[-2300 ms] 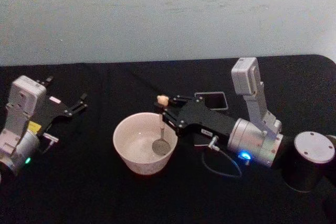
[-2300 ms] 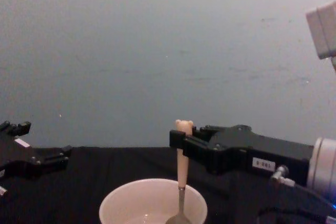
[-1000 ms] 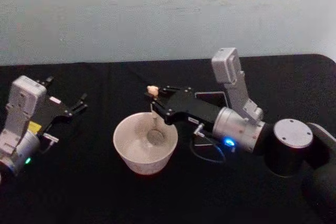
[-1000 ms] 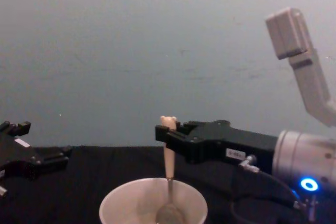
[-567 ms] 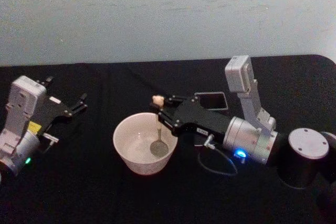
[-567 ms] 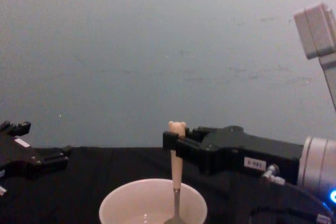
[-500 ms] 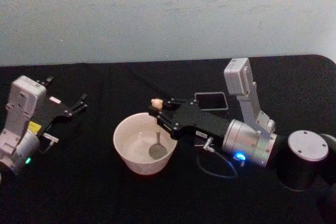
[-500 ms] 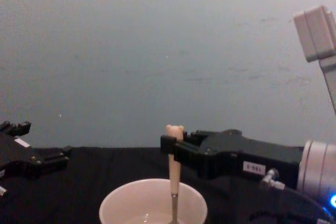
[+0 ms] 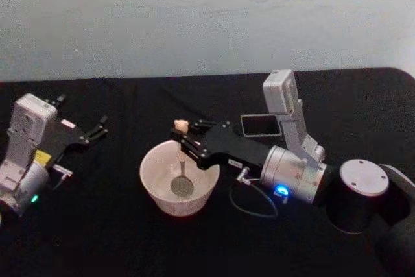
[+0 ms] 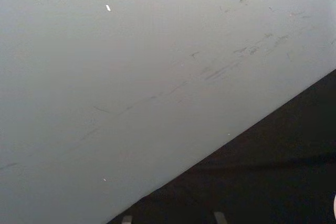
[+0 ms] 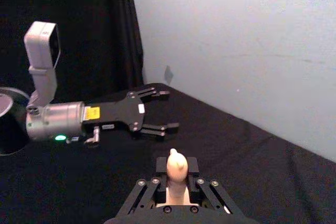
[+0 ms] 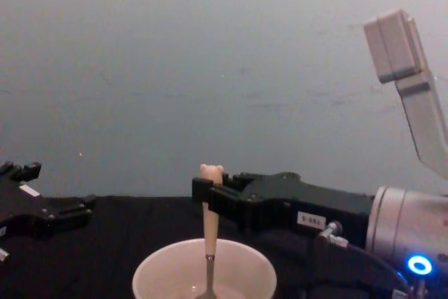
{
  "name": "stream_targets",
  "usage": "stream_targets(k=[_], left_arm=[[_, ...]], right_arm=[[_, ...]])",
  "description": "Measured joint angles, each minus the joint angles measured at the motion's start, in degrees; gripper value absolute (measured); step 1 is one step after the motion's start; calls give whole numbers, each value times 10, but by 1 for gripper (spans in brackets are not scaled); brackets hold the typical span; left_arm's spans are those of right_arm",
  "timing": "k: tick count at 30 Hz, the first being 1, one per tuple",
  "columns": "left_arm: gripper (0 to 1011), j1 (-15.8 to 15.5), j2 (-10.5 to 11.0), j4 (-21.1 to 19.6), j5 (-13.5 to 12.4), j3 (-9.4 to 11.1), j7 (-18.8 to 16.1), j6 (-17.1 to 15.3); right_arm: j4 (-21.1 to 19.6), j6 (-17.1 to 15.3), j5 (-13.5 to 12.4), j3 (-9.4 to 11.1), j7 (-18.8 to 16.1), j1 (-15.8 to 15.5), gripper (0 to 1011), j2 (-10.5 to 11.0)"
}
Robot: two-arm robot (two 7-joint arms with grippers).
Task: Pick up the stirring spoon with one hand, stir inside the cup, then place it back in its original position.
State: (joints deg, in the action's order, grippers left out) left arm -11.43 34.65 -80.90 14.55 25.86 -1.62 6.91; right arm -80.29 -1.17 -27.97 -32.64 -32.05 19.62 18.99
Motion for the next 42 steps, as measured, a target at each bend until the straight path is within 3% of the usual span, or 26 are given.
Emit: stream_targets(k=[13,23,42], left_arm=[[1001,0,0,0,0,0,0,0],[1001,0,0,0,0,0,0,0],[1001,0,0,0,0,0,0,0]], right_arm=[[5,7,1,12,9,10,222,-1],[-17,9,-9,25,14,2,222,5],[-103,27,-64,95,47,-19,222,29]])
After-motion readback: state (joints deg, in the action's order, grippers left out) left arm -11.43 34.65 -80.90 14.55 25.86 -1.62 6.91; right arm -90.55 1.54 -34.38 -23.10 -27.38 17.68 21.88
